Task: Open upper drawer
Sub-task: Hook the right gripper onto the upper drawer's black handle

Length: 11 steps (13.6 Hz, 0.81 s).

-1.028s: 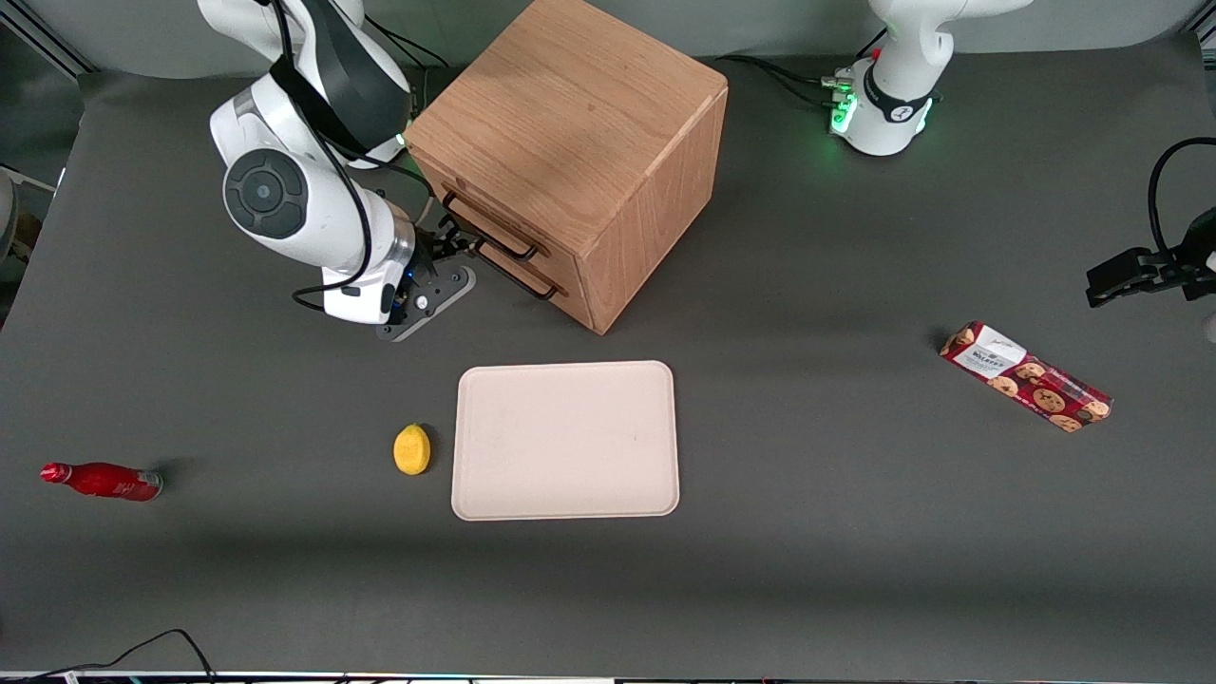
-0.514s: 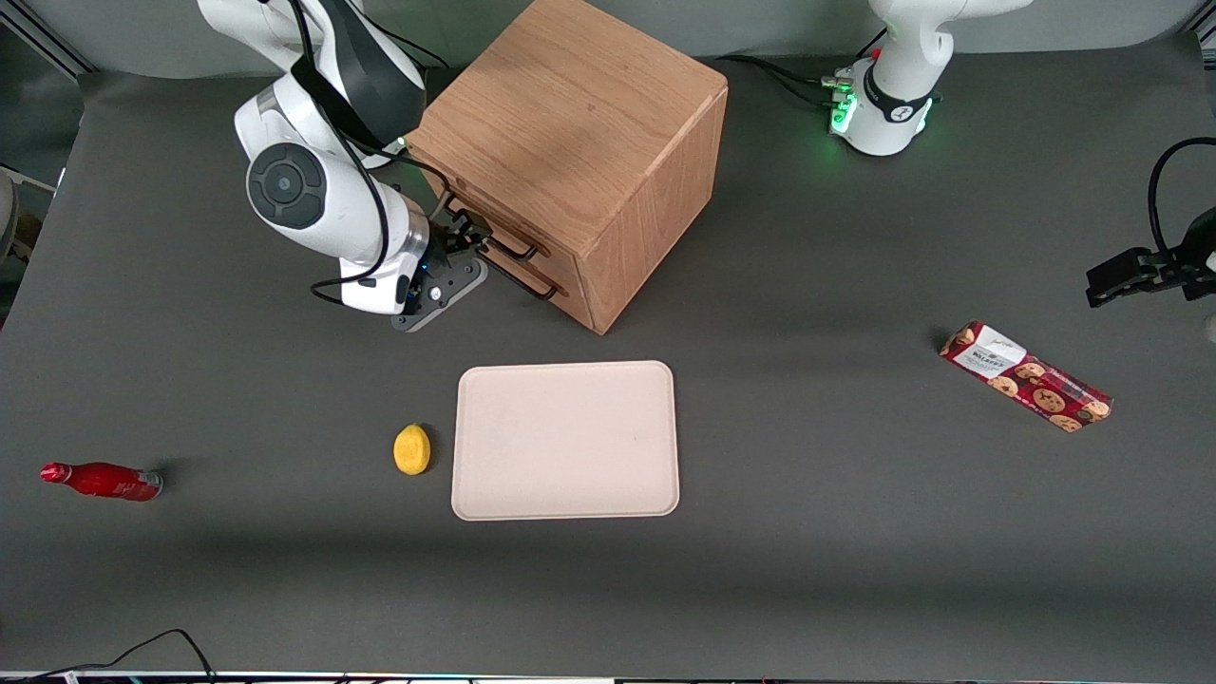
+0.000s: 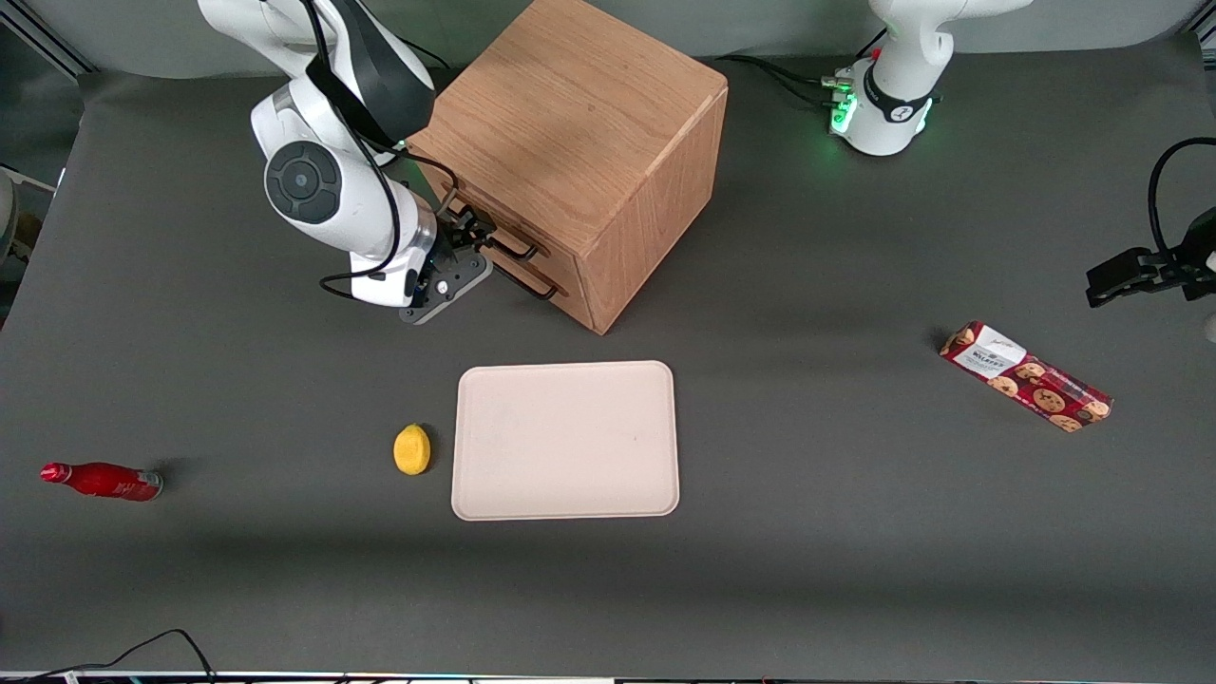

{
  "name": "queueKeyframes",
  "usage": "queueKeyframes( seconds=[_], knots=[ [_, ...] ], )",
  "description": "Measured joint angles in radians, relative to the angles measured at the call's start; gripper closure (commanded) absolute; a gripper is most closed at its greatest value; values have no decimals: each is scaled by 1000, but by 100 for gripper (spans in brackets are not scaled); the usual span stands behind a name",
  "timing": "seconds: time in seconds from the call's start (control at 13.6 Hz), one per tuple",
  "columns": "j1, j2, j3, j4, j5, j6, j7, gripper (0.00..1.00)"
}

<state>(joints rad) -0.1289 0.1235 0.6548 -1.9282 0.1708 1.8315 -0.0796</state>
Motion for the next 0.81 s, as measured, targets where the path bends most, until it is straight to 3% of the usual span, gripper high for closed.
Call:
queueKeyframes(
  seconds=[0.15, 0.81],
  knots=[
    [-1, -19, 11, -28, 37, -4, -1, 0],
    [-17, -49, 22, -46, 46, -24, -8, 0]
  ],
)
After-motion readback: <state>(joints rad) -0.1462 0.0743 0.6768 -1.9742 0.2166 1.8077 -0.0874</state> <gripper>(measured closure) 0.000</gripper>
